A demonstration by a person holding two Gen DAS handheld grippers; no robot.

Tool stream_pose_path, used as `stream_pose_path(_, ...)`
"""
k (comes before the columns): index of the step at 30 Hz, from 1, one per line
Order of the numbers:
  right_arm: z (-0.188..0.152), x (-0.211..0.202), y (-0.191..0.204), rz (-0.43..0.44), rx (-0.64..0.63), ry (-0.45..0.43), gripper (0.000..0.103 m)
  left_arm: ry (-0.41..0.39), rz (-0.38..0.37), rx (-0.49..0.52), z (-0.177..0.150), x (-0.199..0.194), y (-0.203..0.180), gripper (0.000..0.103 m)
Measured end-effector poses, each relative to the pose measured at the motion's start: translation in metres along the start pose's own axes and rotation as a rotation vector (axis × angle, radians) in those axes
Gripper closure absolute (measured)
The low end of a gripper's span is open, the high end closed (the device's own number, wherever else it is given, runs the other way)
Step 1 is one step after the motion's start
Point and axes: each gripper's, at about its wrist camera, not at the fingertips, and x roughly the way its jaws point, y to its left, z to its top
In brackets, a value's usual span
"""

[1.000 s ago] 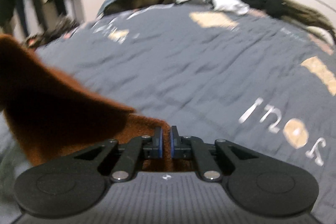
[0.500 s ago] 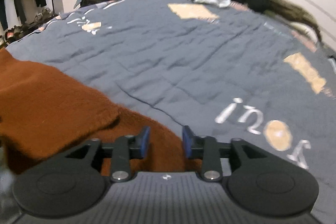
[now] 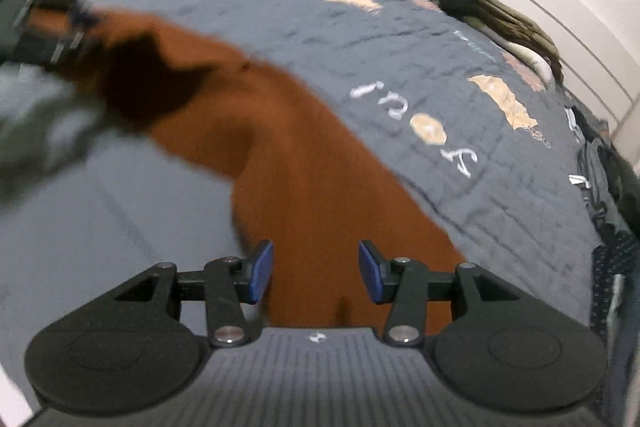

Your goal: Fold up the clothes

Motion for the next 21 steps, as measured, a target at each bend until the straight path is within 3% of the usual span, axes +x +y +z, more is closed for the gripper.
stream_pose_path(7,-0.021,0.014,0.01,-0.039,-0.073,0.088,0.057,0.003,-0.007,0.006,0.002,0.001,-0.007,0.071)
stream_pose_path(10,-0.03,0.004,-0.029,-0.041,0.105,0.066,0.057,0.004,-0.011,0.011,0.001,0.002,-0.009,0.071)
stream_pose_path(15,-0.055,0.003,-0.13,-0.194,0.435,0.09,0.056,0.018,-0.012,0.027,-0.001,0.006,-0.012,0.071)
stream_pose_path(17,-0.068,0.007,-0.16,-0.251,0.53,0.115,0.055,0.019,-0.011,0.036,-0.002,0.008,-0.013,0.071)
stream_pose_path(21,-0.083,0.026,-0.185,-0.268,0.61,0.142,0.051,0.021,-0.011,0.041,-0.002,0.009,-0.014,0.071)
